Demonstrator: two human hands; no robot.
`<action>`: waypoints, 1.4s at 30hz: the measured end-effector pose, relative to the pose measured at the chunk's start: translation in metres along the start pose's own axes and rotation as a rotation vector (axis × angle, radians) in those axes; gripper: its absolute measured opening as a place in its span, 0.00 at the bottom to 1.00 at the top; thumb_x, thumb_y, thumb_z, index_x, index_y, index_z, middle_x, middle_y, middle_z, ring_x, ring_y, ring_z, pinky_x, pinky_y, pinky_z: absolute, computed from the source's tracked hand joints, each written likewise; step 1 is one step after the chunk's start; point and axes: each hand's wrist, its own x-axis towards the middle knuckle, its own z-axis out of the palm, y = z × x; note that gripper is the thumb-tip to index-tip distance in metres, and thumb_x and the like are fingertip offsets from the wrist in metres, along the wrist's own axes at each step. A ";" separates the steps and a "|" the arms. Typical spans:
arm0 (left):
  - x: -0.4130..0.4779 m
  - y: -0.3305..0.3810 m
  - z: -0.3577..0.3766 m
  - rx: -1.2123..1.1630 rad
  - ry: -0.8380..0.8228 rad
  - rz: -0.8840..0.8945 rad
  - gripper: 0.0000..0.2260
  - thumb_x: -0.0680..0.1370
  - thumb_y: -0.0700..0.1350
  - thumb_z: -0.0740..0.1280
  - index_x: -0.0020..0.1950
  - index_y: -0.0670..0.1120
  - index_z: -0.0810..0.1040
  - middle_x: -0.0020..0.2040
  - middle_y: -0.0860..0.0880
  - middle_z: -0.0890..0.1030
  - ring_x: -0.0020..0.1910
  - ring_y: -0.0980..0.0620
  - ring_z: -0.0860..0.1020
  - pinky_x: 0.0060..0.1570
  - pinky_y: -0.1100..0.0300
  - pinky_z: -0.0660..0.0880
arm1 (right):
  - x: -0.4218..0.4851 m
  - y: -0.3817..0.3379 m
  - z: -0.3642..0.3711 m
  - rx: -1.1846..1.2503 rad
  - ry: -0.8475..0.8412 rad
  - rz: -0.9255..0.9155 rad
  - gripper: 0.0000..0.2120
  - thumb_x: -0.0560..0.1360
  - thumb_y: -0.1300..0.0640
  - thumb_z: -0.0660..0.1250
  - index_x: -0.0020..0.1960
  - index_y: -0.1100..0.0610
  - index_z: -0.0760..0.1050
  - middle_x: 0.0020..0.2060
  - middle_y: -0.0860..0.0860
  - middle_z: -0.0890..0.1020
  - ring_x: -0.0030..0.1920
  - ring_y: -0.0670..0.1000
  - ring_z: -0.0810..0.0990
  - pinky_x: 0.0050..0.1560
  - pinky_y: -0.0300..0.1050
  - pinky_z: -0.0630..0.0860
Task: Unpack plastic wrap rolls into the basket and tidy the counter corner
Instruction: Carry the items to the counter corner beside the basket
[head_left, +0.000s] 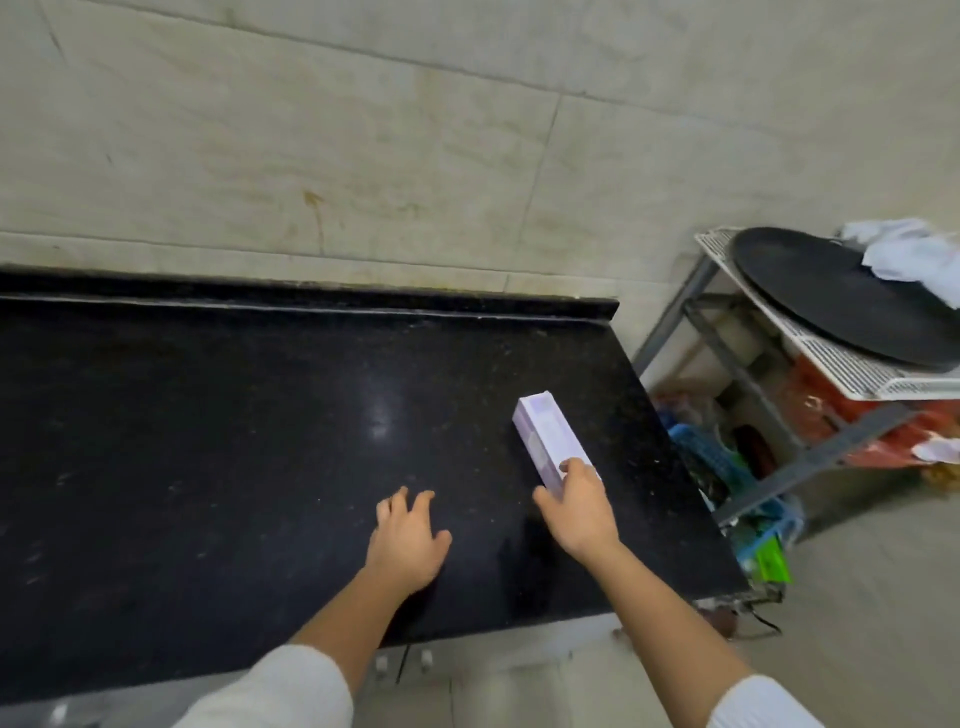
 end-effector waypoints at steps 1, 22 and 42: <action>0.002 0.003 0.008 0.045 0.005 0.001 0.28 0.79 0.53 0.60 0.77 0.50 0.55 0.79 0.44 0.52 0.76 0.42 0.49 0.72 0.46 0.61 | 0.010 0.008 -0.010 -0.051 0.027 -0.012 0.22 0.74 0.51 0.66 0.63 0.61 0.68 0.61 0.59 0.73 0.61 0.60 0.72 0.57 0.51 0.71; -0.004 -0.024 0.014 0.137 -0.031 -0.082 0.31 0.80 0.60 0.54 0.78 0.56 0.42 0.79 0.45 0.39 0.78 0.43 0.41 0.75 0.48 0.48 | 0.066 -0.013 0.033 -0.047 -0.113 0.062 0.27 0.70 0.44 0.70 0.58 0.61 0.65 0.59 0.60 0.76 0.55 0.62 0.78 0.42 0.49 0.73; -0.183 -0.402 -0.178 -0.020 0.412 -0.494 0.27 0.81 0.52 0.58 0.78 0.47 0.54 0.77 0.40 0.55 0.75 0.41 0.55 0.73 0.52 0.56 | -0.176 -0.365 0.280 -0.059 -0.430 -0.396 0.22 0.70 0.44 0.68 0.53 0.57 0.64 0.56 0.56 0.77 0.49 0.57 0.79 0.42 0.51 0.77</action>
